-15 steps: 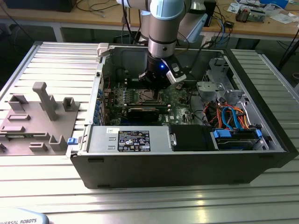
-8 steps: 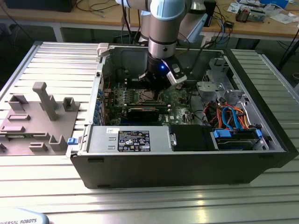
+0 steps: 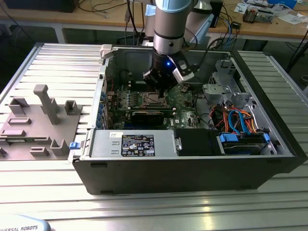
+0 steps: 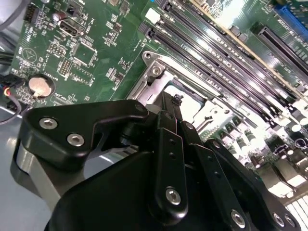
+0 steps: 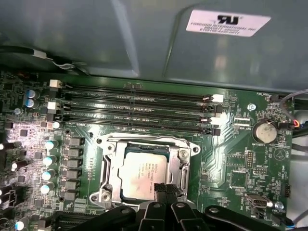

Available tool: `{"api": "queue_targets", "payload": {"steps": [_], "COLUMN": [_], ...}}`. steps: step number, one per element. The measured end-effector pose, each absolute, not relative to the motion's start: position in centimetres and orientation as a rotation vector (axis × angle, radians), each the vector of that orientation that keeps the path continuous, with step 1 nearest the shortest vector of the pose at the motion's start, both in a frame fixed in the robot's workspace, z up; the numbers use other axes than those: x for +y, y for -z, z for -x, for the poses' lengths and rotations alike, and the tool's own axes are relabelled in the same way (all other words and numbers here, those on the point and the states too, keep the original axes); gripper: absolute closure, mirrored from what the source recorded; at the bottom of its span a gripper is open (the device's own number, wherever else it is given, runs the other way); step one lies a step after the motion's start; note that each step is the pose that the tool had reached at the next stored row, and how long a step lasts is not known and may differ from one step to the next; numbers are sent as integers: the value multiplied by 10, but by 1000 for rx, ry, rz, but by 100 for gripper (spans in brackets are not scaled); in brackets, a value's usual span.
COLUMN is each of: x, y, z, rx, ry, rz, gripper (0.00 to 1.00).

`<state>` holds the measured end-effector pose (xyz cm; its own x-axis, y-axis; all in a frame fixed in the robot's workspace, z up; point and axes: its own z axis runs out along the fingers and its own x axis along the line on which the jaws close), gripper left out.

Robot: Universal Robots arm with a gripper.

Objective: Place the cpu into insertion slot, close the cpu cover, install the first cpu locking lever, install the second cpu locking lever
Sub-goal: 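Install the first cpu locking lever, then install the second cpu locking lever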

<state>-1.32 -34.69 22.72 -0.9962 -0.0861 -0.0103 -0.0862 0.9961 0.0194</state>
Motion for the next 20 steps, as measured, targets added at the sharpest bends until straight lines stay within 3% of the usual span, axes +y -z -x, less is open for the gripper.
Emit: {"api": "queue_targets", "payload": {"steps": [20], "x": [-349], "y": [-236], "z": [13], "rx": [3129], "ry": [-31], "rz": [135], "gripper": [89]}}
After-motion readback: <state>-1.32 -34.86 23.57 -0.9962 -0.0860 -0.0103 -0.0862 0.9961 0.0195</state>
